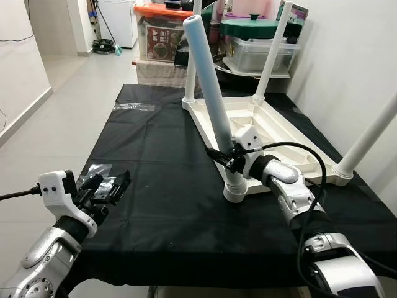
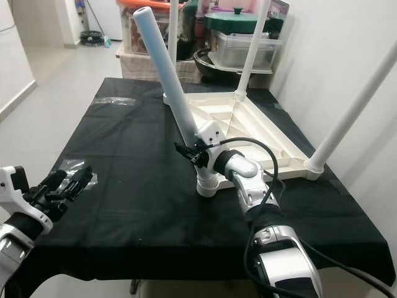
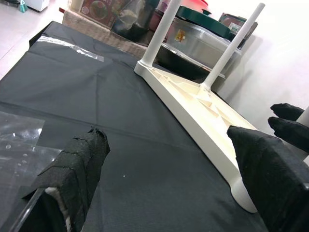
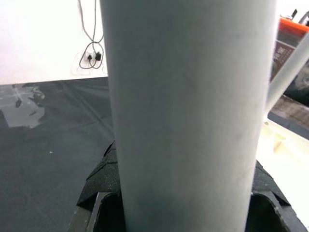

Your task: Building children table

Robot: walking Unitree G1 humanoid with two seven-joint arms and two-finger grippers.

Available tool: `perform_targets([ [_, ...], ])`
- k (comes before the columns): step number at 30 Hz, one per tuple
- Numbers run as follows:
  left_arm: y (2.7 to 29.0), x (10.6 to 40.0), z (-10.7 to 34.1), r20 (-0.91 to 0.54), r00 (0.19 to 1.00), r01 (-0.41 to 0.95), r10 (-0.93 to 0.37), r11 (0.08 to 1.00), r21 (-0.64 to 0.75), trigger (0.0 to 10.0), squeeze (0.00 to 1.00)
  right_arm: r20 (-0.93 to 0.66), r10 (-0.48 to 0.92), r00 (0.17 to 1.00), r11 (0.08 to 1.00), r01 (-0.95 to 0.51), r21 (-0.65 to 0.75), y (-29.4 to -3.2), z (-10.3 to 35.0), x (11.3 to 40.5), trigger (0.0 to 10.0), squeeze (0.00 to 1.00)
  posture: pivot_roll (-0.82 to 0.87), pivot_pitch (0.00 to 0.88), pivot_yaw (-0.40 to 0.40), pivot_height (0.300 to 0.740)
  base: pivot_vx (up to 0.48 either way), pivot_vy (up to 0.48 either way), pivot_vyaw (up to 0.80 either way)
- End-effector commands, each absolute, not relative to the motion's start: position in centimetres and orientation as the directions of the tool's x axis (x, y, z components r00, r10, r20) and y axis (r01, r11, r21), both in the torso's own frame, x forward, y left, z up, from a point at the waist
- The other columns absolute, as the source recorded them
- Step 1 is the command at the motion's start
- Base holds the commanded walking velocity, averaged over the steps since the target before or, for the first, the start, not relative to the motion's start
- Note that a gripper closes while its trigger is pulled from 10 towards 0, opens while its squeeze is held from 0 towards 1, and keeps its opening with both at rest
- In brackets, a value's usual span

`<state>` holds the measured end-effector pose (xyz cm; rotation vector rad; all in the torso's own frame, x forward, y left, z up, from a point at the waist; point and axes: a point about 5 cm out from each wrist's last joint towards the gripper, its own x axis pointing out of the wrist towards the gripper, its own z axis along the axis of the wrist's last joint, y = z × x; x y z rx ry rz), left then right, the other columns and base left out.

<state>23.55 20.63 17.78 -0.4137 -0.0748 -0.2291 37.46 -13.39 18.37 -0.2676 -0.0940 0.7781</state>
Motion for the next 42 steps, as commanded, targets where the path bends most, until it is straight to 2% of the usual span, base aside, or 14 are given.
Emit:
perform_targets([
  [1,20.7,23.5,17.5,0.107,0.976,0.219,-0.192,0.893,-0.394,10.0,0.0,-0.092,0.713,0.695,0.676,-0.716,-0.171,-13.0,15.8,37.0,10.0,0.0,0.09,0.0,-0.102,0.74,0.0,0.0,0.0],
  [3,21.0,23.5,17.4,0.102,0.98,0.2,-0.174,0.888,-0.413,10.0,0.0,-0.071,0.672,0.738,0.736,-0.675,-0.055,-13.1,15.1,37.1,10.0,0.0,0.09,0.0,-0.107,0.74,0.0,0.0,0.0],
  [6,21.2,23.4,17.2,0.096,0.983,0.183,-0.157,0.885,-0.428,10.0,0.0,-0.055,0.634,0.771,0.773,-0.634,0.03,-13.2,14.4,37.0,10.0,0.0,0.09,0.0,-0.108,0.74,0.0,0.0,0.0],
  [13,21.4,23.5,17.0,0.09,0.986,0.166,-0.141,0.881,-0.442,10.0,0.0,-0.031,0.621,0.783,0.783,-0.618,0.076,-12.8,12.9,35.9,10.0,0.0,0.08,0.0,-0.1,0.74,0.0,0.0,0.0],
  [20,21.3,23.7,17.0,0.089,0.986,0.165,-0.14,0.881,-0.443,10.0,0.0,-0.013,0.639,0.769,0.769,-0.638,0.048,-12.3,12.4,35.1,10.0,0.0,0.08,0.0,-0.095,0.74,0.0,0.0,0.0],
  [25,21.5,23.9,16.9,0.087,0.987,0.162,-0.138,0.879,-0.448,10.0,0.0,-0.008,0.735,0.677,0.677,-0.735,-0.023,-11.3,12.5,34.1,10.0,0.0,0.07,0.0,-0.09,0.74,0.0,0.0,0.0],
  [27,21.6,24.1,17.0,0.088,0.987,0.161,-0.136,0.878,-0.451,10.0,0.0,-0.023,0.838,0.545,0.542,-0.837,-0.08,-10.8,13.4,33.9,10.0,0.0,0.07,0.0,-0.093,0.74,0.0,0.0,0.0],
  [30,21.7,24.1,17.0,0.088,0.987,0.161,-0.136,0.877,-0.452,10.0,0.0,-0.027,0.855,0.518,0.514,-0.853,-0.09,-10.7,13.6,33.9,10.0,0.0,0.07,0.0,-0.093,0.74,0.0,0.0,0.0],
  [31,21.7,24.1,17.0,0.091,0.987,0.158,-0.131,0.877,-0.454,10.0,0.0,-0.037,0.885,0.464,0.459,-0.883,-0.099,-10.6,14.0,34.0,10.0,0.0,0.09,0.0,-0.115,0.74,0.0,0.0,0.0],
  [32,21.7,24.1,17.0,0.091,0.987,0.158,-0.131,0.877,-0.454,10.0,0.0,-0.037,0.885,0.464,0.459,-0.883,-0.099,-10.6,14.0,34.0,10.0,0.0,0.09,0.0,-0.115,0.74,0.0,0.0,0.0],
  [33,21.8,24.0,17.0,0.092,0.988,0.154,-0.126,0.876,-0.456,10.0,0.0,-0.046,0.903,0.426,0.42,-0.902,-0.102,-10.4,14.3,34.1,10.0,0.0,0.09,0.0,-0.115,0.74,0.0,0.0,0.0],
  [36,21.8,24.0,17.0,0.093,0.988,0.151,-0.122,0.876,-0.458,10.0,0.0,-0.053,0.915,0.4,0.394,-0.913,-0.104,-10.3,14.4,34.1,10.0,0.0,0.1,0.0,-0.121,0.74,0.0,0.0,0.0],
  [37,21.8,23.7,16.9,0.09,0.989,0.143,-0.114,0.875,-0.462,10.0,0.0,-0.068,0.931,0.358,0.352,-0.932,-0.083,-10.0,14.5,34.3,10.0,0.0,0.12,0.0,-0.146,0.74,0.0,0.0,0.0],
  [42,22.1,23.1,16.7,0.084,0.992,0.121,-0.092,0.873,-0.472,10.0,0.0,-0.088,0.949,0.304,0.301,-0.953,-0.044,-9.2,14.5,34.6,10.0,0.0,0.14,0.0,-0.16,0.74,0.0,0.0,0.0],
])
